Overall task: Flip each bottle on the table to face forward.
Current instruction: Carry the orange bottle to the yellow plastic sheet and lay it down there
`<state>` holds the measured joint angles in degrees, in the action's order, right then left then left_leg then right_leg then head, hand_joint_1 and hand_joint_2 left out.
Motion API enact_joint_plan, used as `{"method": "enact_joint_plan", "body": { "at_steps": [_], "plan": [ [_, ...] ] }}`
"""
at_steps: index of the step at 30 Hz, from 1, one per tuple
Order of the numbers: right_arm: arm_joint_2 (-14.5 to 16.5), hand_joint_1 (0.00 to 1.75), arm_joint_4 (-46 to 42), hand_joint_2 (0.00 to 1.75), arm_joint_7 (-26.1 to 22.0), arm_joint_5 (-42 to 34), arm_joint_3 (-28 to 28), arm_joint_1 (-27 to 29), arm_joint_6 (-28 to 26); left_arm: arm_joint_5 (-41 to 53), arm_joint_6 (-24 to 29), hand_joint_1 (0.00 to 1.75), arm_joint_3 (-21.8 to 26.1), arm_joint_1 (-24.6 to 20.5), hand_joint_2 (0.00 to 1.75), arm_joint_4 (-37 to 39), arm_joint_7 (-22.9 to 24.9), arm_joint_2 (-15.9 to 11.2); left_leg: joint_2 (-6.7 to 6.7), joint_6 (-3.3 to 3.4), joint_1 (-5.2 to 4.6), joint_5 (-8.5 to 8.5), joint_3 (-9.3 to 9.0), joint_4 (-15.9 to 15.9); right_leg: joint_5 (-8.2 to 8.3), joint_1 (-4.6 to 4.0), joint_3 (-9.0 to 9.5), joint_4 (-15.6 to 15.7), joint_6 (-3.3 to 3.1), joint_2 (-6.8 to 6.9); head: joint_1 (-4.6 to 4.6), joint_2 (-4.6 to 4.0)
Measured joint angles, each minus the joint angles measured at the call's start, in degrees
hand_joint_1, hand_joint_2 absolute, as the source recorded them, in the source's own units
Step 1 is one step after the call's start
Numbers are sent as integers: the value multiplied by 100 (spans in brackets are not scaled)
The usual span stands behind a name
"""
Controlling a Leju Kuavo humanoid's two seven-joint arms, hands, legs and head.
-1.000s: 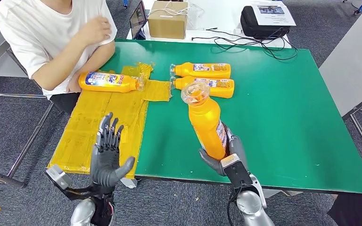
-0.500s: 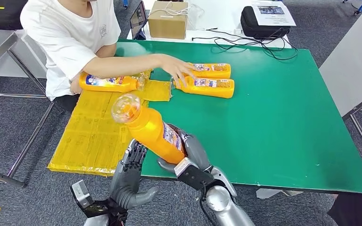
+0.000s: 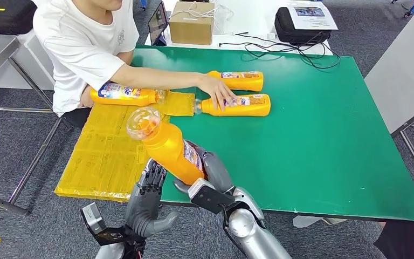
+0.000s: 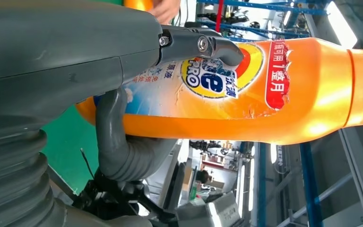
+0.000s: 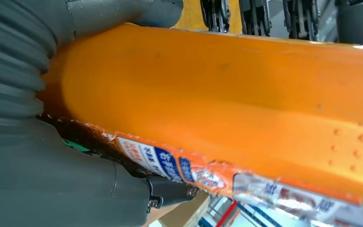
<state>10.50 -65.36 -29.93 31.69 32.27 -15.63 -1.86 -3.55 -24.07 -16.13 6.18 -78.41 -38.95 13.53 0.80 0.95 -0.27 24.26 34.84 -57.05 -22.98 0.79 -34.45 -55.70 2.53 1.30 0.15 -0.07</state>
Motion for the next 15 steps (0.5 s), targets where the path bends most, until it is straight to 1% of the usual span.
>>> {"method": "enact_joint_plan", "body": {
  "at_steps": [8,11,15],
  "plan": [
    [55,175,572,175,-70,117,297,-286,-90,-418,-41,0,180,-6,175,217,158,2,1,0,-1,0,1,0,0,1,-1,0,0,0,0,0],
    [87,175,734,175,-85,186,497,-300,-94,-641,61,0,322,-37,175,293,347,31,1,0,-1,1,3,-1,0,1,-5,0,0,0,-1,0],
    [143,175,964,175,-77,221,735,-311,-161,-1018,336,0,528,-28,175,339,692,125,1,-1,0,2,5,-1,-1,0,-11,1,0,-2,1,0]
  ]
}}
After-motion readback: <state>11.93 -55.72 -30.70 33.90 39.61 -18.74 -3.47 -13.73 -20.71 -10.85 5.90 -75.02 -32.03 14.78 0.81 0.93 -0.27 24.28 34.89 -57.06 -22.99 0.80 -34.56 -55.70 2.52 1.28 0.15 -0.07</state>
